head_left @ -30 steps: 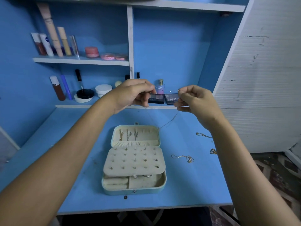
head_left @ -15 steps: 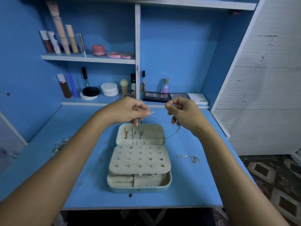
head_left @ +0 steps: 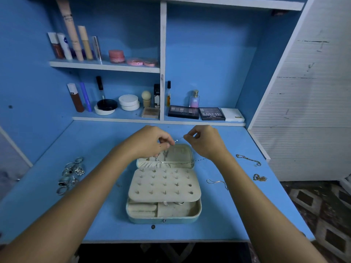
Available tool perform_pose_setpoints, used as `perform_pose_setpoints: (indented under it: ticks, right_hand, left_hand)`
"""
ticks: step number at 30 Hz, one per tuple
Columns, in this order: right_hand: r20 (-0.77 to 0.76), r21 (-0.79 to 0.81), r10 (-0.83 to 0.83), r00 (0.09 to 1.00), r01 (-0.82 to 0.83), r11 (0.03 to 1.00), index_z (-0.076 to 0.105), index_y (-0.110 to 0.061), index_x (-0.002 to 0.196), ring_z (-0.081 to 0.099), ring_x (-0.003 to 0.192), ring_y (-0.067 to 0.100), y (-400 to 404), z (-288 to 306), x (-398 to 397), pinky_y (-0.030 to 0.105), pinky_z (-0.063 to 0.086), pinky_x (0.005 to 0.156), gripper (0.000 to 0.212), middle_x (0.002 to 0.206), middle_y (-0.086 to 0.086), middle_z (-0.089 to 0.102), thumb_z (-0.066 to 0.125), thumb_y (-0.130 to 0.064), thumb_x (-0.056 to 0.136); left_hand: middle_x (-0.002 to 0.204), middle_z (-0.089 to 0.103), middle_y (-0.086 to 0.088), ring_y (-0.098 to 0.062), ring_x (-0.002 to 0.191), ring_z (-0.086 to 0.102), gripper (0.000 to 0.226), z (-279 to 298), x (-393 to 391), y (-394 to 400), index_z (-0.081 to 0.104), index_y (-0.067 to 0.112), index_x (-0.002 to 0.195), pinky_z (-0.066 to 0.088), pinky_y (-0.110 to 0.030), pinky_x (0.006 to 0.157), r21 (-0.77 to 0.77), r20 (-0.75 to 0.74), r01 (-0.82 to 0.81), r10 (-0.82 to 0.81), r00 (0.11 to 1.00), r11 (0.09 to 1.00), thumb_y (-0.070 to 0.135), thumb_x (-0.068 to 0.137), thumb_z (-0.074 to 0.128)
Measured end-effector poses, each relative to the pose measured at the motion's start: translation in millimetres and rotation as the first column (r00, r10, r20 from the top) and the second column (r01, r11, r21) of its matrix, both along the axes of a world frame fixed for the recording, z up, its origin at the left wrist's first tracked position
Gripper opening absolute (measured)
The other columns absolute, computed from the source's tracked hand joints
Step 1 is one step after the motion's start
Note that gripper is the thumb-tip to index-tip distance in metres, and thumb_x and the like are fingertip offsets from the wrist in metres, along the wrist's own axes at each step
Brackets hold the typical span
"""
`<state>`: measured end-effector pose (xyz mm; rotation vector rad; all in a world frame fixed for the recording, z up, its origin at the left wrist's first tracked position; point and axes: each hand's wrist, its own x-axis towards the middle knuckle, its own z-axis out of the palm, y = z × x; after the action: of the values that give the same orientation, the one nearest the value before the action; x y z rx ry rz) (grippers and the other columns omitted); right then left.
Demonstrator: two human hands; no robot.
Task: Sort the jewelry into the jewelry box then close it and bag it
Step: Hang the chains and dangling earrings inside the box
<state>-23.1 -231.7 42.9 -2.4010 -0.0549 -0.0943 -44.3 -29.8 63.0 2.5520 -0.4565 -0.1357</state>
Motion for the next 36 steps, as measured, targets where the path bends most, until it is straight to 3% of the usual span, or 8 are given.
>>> perform_pose_setpoints:
  ticks: [2, 4, 6, 10, 14, 23, 34, 36]
  right_hand:
    - [-0.012, -0.060, -0.023, 1.000, 0.022, 0.998, 0.066, -0.026, 0.085, 0.057, 0.060, 0.015, 4.4, -5.9, 2.5, 0.024, 0.043, 0.053, 0.016, 0.076, -0.007, 0.061, 0.066, -0.041, 0.092]
    - [-0.022, -0.107, -0.047, 0.999, 0.045, 0.993, 0.064, -0.027, 0.087, 0.059, 0.061, 0.016, 7.6, -10.8, 3.5, 0.023, 0.038, 0.051, 0.016, 0.082, -0.004, 0.064, 0.064, -0.042, 0.092]
    - [-0.027, -0.119, -0.062, 0.998, 0.058, 0.991, 0.063, -0.027, 0.087, 0.061, 0.064, 0.017, 10.0, -14.3, 3.8, 0.023, 0.036, 0.050, 0.016, 0.083, -0.002, 0.066, 0.064, -0.042, 0.092]
    - [-0.034, -0.145, -0.096, 0.995, 0.090, 0.985, 0.062, -0.028, 0.085, 0.062, 0.072, 0.018, 13.8, -18.2, 3.1, 0.023, 0.035, 0.050, 0.015, 0.083, -0.003, 0.066, 0.066, -0.041, 0.090]
    - [-0.032, -0.159, -0.132, 0.991, 0.125, 0.979, 0.060, -0.028, 0.079, 0.063, 0.074, 0.021, 17.0, -19.3, 3.3, 0.021, 0.034, 0.050, 0.014, 0.084, -0.003, 0.067, 0.066, -0.037, 0.088]
    - [-0.047, -0.145, -0.159, 0.986, 0.151, 0.978, 0.058, -0.028, 0.073, 0.064, 0.075, 0.023, 21.4, -18.8, 1.3, 0.021, 0.035, 0.051, 0.015, 0.083, -0.003, 0.066, 0.066, -0.030, 0.085]
    - [-0.113, -0.084, -0.168, 0.979, 0.159, 0.984, 0.063, -0.025, 0.069, 0.061, 0.073, 0.020, 25.4, -14.9, -1.5, 0.020, 0.034, 0.051, 0.011, 0.081, -0.004, 0.066, 0.064, -0.018, 0.078]
    - [-0.129, -0.062, -0.162, 0.978, 0.155, 0.986, 0.065, -0.024, 0.070, 0.061, 0.073, 0.019, 24.4, -14.0, -2.0, 0.020, 0.037, 0.052, 0.010, 0.080, -0.004, 0.067, 0.064, -0.018, 0.078]
  left_hand:
    - [0.103, 0.073, 0.010, 0.004, 0.079, 0.061, 0.023, -3.2, 1.9, -0.8, 0.074, 0.031, 0.112, 0.050, -0.022, 0.077, 0.092, 0.065, -0.005, -0.001, 0.998, 0.996, 0.023, 0.099, 0.057]
    - [0.105, 0.073, 0.006, -0.008, 0.093, 0.062, 0.025, -6.7, 4.2, -1.1, 0.073, 0.031, 0.116, 0.048, -0.025, 0.081, 0.112, 0.078, -0.019, 0.010, 0.997, 0.994, 0.023, 0.099, 0.056]
    - [0.101, 0.073, 0.004, -0.013, 0.093, 0.063, 0.026, -10.6, 6.3, -0.5, 0.072, 0.031, 0.118, 0.046, -0.025, 0.078, 0.125, 0.076, -0.022, 0.012, 0.997, 0.992, 0.022, 0.099, 0.057]
    - [0.113, 0.072, 0.005, -0.016, 0.103, 0.062, 0.028, -19.1, 11.7, -0.5, 0.072, 0.030, 0.118, 0.044, -0.024, 0.081, 0.232, 0.106, 0.006, -0.031, 0.994, 0.973, 0.018, 0.099, 0.056]
    - [0.116, 0.071, 0.006, -0.017, 0.103, 0.063, 0.032, -25.8, 15.3, -2.2, 0.070, 0.035, 0.122, 0.050, -0.029, 0.083, 0.259, 0.118, -0.013, -0.019, 0.993, 0.966, 0.019, 0.099, 0.054]
    - [0.126, 0.067, 0.003, -0.022, 0.110, 0.060, 0.036, -27.3, 19.8, -6.7, 0.066, 0.033, 0.128, 0.045, -0.026, 0.079, 0.344, 0.123, 0.000, -0.045, 0.991, 0.939, 0.019, 0.101, 0.048]
    - [0.107, 0.072, 0.001, -0.018, 0.087, 0.061, 0.036, -19.5, 24.3, -14.4, 0.071, 0.029, 0.121, 0.041, -0.024, 0.065, 0.343, 0.002, 0.038, -0.041, 0.999, 0.939, 0.016, 0.096, 0.048]
    - [0.104, 0.072, 0.001, -0.017, 0.084, 0.061, 0.035, -18.8, 26.0, -14.4, 0.072, 0.029, 0.119, 0.046, -0.025, 0.066, 0.335, -0.020, 0.033, -0.028, 0.999, 0.942, 0.017, 0.095, 0.049]
